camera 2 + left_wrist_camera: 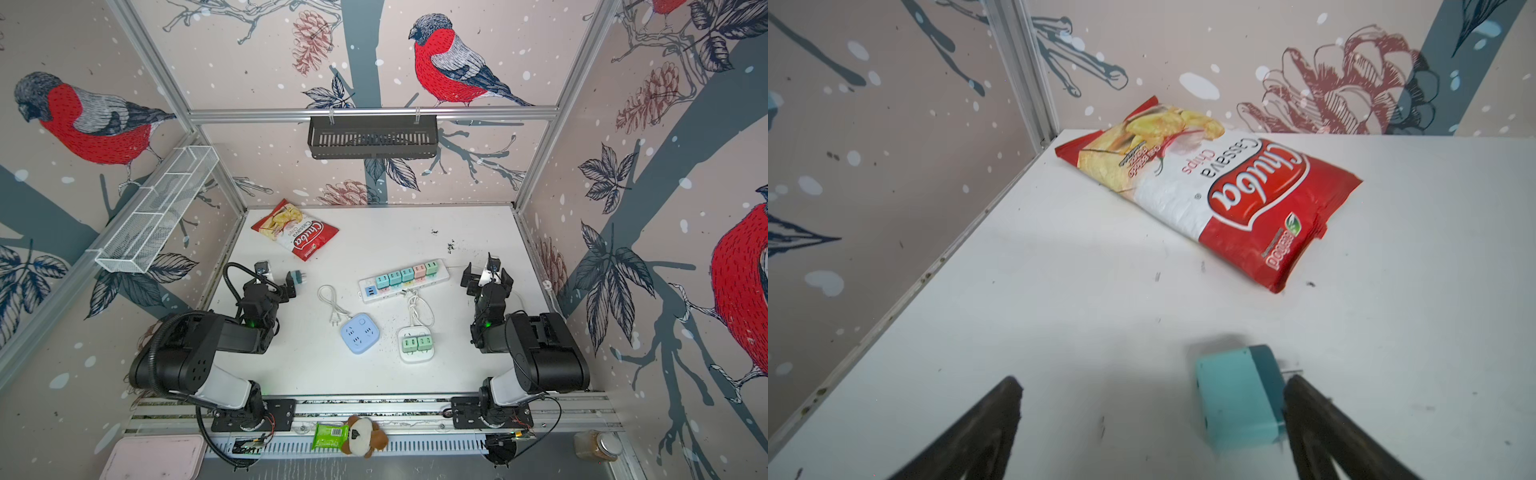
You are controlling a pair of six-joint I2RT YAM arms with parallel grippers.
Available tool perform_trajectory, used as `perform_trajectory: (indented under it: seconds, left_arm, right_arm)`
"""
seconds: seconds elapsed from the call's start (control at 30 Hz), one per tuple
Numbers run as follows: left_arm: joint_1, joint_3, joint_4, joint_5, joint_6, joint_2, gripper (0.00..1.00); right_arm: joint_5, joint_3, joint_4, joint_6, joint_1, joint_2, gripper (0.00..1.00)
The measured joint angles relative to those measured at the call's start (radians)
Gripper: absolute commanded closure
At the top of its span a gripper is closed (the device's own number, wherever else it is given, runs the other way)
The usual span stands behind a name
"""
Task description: Insert the plug
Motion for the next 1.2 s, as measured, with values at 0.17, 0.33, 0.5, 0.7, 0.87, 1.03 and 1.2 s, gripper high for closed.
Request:
perform_trajectory:
  seconds: [0.17, 0.33, 0.5, 0.7, 0.87, 1.03, 1.2]
  left_arm:
    - [0.001, 0.01, 0.011, 0.01, -0.003, -0.01, 0.02]
    - [0.001, 0.011, 0.005, 0.027, -0.006, -0.011, 0.02]
    - [0.002, 0.011, 0.004, 0.027, -0.006, -0.014, 0.02]
    - [0.002, 0.011, 0.004, 0.027, -0.006, -0.016, 0.02]
    - [0.002, 0.011, 0.004, 0.027, -0.006, -0.018, 0.02]
    - [0.002, 0.011, 0.004, 0.027, -0.006, -0.018, 0.02]
    - [0.002, 0.011, 0.002, 0.027, -0.006, -0.016, 0.02]
  right_arm:
    - [-0.014, 0.0, -0.018, 0.0, 0.0, 0.0, 0.0]
    - [-0.018, 0.0, -0.018, 0.0, 0.0, 0.0, 0.0]
    - [-0.018, 0.001, -0.018, 0.001, 0.0, 0.0, 0.0]
    - [-0.018, 0.001, -0.018, 0.003, 0.0, 0.0, 0.0]
    - [-0.018, 0.001, -0.018, 0.003, 0.0, 0.0, 0.0]
    - [-0.018, 0.001, -0.018, 0.003, 0.0, 0.0, 0.0]
    - [-0.018, 0.002, -0.018, 0.003, 0.0, 0.0, 0.0]
